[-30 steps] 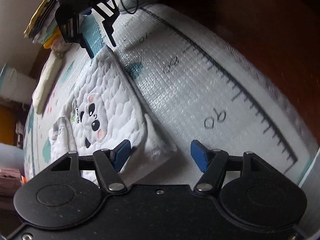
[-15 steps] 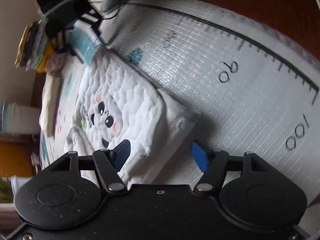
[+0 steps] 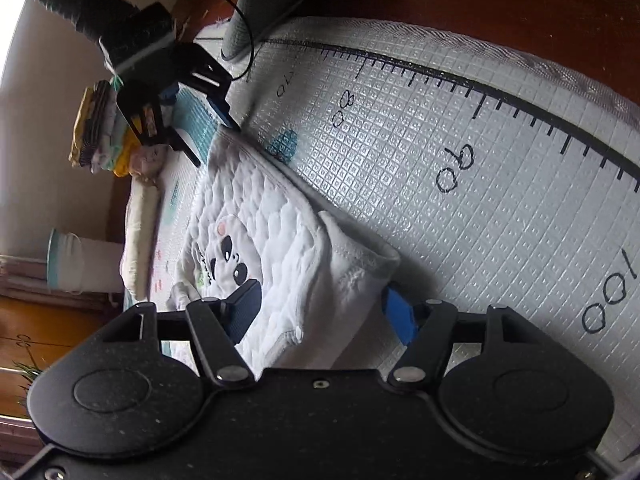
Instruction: Fold clothes
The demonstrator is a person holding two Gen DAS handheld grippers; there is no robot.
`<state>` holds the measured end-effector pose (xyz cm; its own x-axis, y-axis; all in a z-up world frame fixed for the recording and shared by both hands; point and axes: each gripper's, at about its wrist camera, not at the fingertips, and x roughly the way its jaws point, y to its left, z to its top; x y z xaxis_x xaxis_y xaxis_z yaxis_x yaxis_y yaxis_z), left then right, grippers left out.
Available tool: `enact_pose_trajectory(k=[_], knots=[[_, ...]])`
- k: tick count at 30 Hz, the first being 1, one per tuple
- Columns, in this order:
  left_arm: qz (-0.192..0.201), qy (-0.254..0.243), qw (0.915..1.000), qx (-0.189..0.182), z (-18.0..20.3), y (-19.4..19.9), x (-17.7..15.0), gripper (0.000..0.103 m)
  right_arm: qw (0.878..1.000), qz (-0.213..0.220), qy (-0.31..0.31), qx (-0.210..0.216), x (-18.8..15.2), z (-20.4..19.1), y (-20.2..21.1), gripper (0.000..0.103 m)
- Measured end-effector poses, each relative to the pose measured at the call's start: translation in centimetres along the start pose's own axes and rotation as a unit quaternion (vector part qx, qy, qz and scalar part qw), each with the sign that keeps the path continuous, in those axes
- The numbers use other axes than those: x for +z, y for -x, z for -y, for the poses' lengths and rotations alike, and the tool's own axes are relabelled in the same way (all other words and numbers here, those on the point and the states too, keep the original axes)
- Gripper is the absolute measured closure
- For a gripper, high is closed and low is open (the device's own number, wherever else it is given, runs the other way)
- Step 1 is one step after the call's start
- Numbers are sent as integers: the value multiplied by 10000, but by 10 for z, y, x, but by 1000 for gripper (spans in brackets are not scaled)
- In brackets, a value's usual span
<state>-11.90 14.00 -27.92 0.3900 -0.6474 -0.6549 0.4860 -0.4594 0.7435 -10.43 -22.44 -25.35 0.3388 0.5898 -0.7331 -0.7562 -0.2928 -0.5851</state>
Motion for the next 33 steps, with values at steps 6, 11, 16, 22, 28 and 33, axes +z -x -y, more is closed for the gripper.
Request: enact_pose_trajectory(k=[6,11,16,22,28,33], knots=[[168,-137,9988,-430,-9,2,2,36,9996,66,88,275,4,3,-1,63],[178,107,9936,-1110,-30,-9,0,47,9972,-10,-311,677,7,16,-3,72],[37,656,9827,-1733,-46,-18,-1,74,9953,-33,-575,774,10,21,-4,78],[-128,1637,9734,-1598,-63,-17,-1,92,9929,-37,-972,686,11,37,1,85],[-82,3733,9174,-1380,-107,-5,-32,93,9800,93,-1955,371,11,75,20,88],[127,5381,8403,-646,-151,12,-89,93,9558,213,-2922,-243,-5,130,28,89]])
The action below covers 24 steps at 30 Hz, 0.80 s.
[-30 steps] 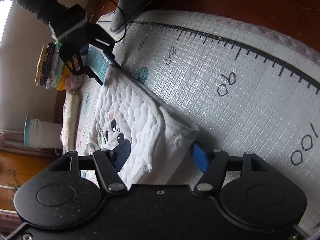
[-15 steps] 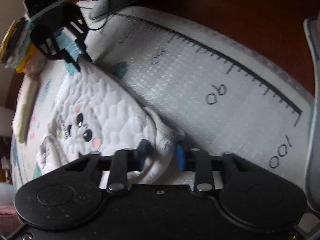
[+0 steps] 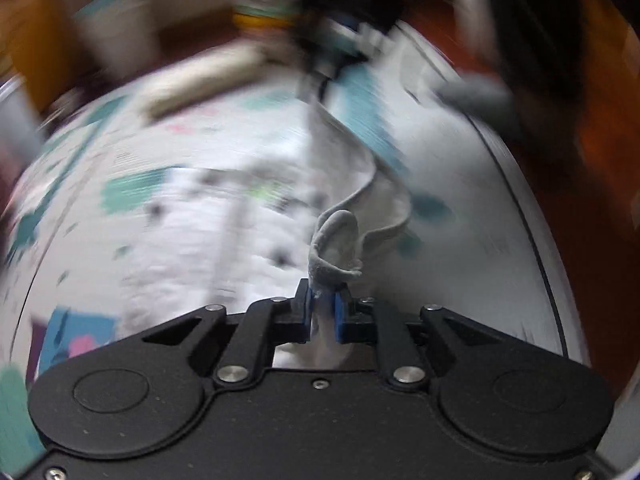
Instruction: Fold clothes
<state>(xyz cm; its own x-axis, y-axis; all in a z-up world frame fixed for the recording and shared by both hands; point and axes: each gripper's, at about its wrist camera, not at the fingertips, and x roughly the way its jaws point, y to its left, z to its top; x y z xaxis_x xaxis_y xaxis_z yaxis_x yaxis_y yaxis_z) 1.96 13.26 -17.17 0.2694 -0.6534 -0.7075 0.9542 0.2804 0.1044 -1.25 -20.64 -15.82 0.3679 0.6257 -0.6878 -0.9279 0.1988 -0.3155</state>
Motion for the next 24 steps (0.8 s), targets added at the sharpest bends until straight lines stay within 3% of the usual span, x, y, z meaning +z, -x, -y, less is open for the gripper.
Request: enact_pose_trajectory(k=[4,8,10,13,17,19,20,22,24], knots=[[630,1263,9894,344,-55,13,-4,94,9951,290,-892,-312,5,59,-4,89],[950,2505,9623,477,-108,9,-23,94,9799,504,-1912,-276,2,120,-22,89],[1026,3273,9387,339,-134,-2,-38,94,9650,478,-2574,-171,-8,149,-42,89],[1102,4310,8955,143,-161,-25,-62,94,9248,344,-3788,85,-34,188,-77,89],[1057,5544,8255,-33,-180,-56,-100,94,8679,51,-4963,201,-74,210,-122,89],[1067,6061,7882,-56,-181,-63,-117,94,8452,-51,-5340,216,-87,208,-135,89],[1132,6219,7749,-46,-180,-62,-123,94,8357,-84,-5488,206,-92,205,-140,89],[1266,6301,7661,79,-173,-54,-124,92,8256,-91,-5640,126,-96,201,-143,87],[1421,6428,7517,406,-169,-41,-124,72,8213,-56,-5704,-1,-96,196,-140,86]])
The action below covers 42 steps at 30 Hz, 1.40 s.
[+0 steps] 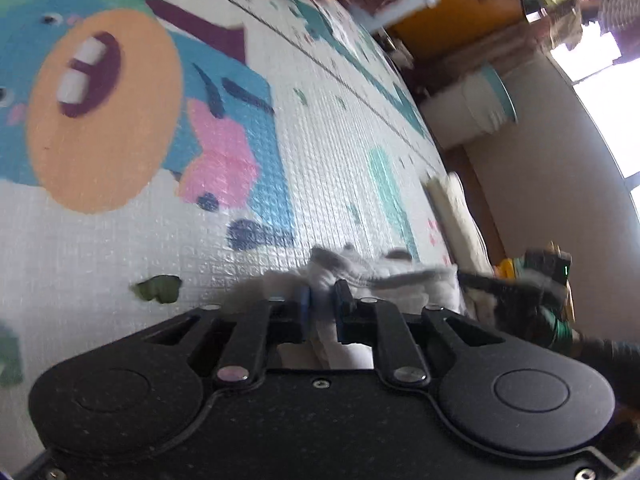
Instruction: Fold clothes
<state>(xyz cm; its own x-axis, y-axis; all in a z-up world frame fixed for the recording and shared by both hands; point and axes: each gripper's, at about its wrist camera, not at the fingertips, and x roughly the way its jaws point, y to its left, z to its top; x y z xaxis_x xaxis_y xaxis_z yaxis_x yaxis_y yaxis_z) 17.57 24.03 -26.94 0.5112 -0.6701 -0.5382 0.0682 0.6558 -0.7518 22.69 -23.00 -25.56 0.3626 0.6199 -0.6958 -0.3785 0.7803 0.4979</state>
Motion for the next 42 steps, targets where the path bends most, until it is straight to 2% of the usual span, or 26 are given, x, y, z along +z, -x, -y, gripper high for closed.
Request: enact_pose_trajectory(k=[1,5,6,8,9,10,13,14,16,17,18,19,20,22,23,24,25,27,29,30,34,35,37,38,41,42], knots=[[258,-30,9995,174,4,11,-1,49,10000,52,-67,-22,-2,0,2,84],[731,-1137,9906,217,43,41,-19,47,9991,254,-330,-108,-6,1,6,82],[712,-1599,9845,148,57,43,-27,47,9989,295,-353,-120,-4,1,7,82],[669,-2510,9657,9,85,46,-42,46,9984,372,-391,-149,-1,0,9,81],[554,-3121,9484,27,99,42,-53,46,9982,431,-375,-181,-1,-2,10,76],[397,-3784,9247,83,112,34,-66,46,9979,510,-334,-208,-2,-4,12,72],[66,-5076,8612,250,132,-1,-92,48,9954,834,36,-477,-6,-14,22,62],[-18,-5066,8605,543,129,-16,-91,49,9927,988,287,-636,-9,-21,27,61],[-166,-4678,8737,1327,115,-47,-79,48,9843,1270,863,-870,-19,-38,39,61],[-158,-4239,8952,1363,106,-52,-69,46,9796,1334,1204,-899,-26,-49,43,60],[-134,-4028,9052,1348,104,-53,-64,46,9757,1316,1538,-835,-33,-60,45,61],[-129,-4084,9017,1412,107,-54,-64,46,9727,1234,1817,-751,-40,-71,44,61],[-126,-4013,9044,1448,108,-54,-65,47,9693,1121,2081,-670,-47,-80,41,61],[-27,-3491,9275,1340,106,-50,-59,47,9627,866,2514,-491,-61,-96,31,62],[110,-3400,9309,1329,108,-43,-57,48,9595,782,2667,-468,-66,-101,26,62],[285,-3527,9257,1336,115,-34,-60,48,9570,751,2761,-472,-69,-104,23,62],[436,-3814,9140,1314,124,-25,-67,48,9568,744,2775,-448,-70,-105,22,62],[523,-4664,8775,981,144,-17,-86,48,9559,713,2821,-408,-72,-108,19,60],[327,-5371,8415,482,159,-23,-103,48,9524,615,2957,-415,-75,-109,15,59],[205,-5418,8391,434,157,-33,-101,48,9509,602,3009,-410,-76,-111,13,59],[-229,-5233,8492,661,137,-74,-81,48,9468,588,3149,-301,-67,-117,1,58],[-258,-5104,8577,564,128,-78,-74,44,9471,519,3154,-287,-64,-117,-5,58],[-247,-4766,8785,237,105,-82,-60,44,9561,246,2907,-274,-55,-105,-21,58],[-261,-4744,8797,186,103,-83,-58,44,9590,274,2817,-173,-53,-100,-24,58],[-372,-4484,8930,125,110,-80,-48,44,9600,283,2781,-146,-50,-99,-23,57],[-260,-4453,8949,133,113,-71,-47,44,9609,284,2748,-166,-50,-101,-21,58]])
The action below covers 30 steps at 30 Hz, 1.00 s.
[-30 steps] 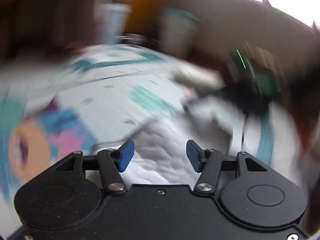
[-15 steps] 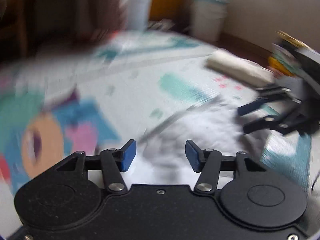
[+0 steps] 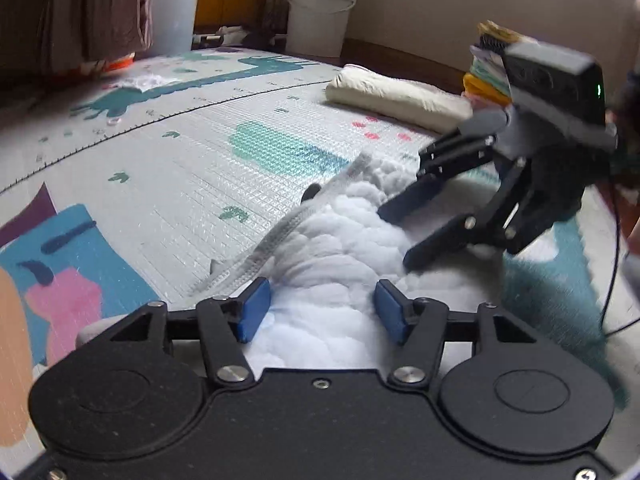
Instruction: Fold clothes
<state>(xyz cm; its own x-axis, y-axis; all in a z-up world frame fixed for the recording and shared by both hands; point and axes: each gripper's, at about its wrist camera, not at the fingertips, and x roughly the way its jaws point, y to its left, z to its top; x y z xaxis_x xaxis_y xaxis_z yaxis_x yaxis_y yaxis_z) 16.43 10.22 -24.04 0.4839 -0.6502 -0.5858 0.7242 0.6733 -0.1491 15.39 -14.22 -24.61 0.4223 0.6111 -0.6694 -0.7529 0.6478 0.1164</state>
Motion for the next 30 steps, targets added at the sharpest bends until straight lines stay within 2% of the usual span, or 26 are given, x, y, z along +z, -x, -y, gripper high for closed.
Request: enact_pose_trajectory(k=[1,3,6,9,13,15,17,19,20,21,23,24,25,26,27,29,30], knots=[[207,80,9997,133,1,11,2,44,10000,46,-52,-46,1,-1,4,58],[698,566,9952,381,-2,39,5,44,9982,430,-328,-251,3,-3,23,54],[1005,1521,9804,749,-8,77,-11,40,9893,818,-1117,-468,-5,8,54,39],[906,2577,9584,825,-20,90,-40,38,9743,872,-1972,-653,-24,24,69,35],[698,3685,9246,674,-26,90,-70,38,9518,546,-2966,-557,-47,45,58,35],[716,3945,9149,464,-25,83,-73,37,9494,336,-3081,-518,-53,47,47,33],[604,4151,9068,414,-27,68,-73,38,9463,240,-3199,-391,-60,45,41,36],[587,4558,8873,375,-29,67,-81,46,9374,219,-3470,-194,-65,43,40,48],[588,4775,8759,353,-30,67,-86,53,9315,213,-3630,-91,-67,42,40,50],[502,5010,8636,264,-31,67,-89,68,9243,169,-3813,36,-69,41,40,55],[256,5481,8360,29,-34,68,-94,72,9059,-60,-4218,361,-75,37,41,58],[114,5497,8353,-29,-32,71,-94,72,8995,-188,-4338,488,-80,33,43,58],[-10,5445,8388,-54,-29,73,-93,71,8962,-286,-4390,572,-84,29,46,59],[-94,5407,8411,-45,-26,76,-92,67,8999,-311,-4315,558,-86,25,51,59],[-82,5268,8499,40,-24,81,-88,66,9058,-256,-4203,466,-87,21,57,58],[262,4821,8750,353,-20,94,-76,42,9183,80,-3955,143,-85,16,71,57],[408,4651,8831,467,-20,100,-72,38,9217,195,-3874,2,-84,16,74,46]])
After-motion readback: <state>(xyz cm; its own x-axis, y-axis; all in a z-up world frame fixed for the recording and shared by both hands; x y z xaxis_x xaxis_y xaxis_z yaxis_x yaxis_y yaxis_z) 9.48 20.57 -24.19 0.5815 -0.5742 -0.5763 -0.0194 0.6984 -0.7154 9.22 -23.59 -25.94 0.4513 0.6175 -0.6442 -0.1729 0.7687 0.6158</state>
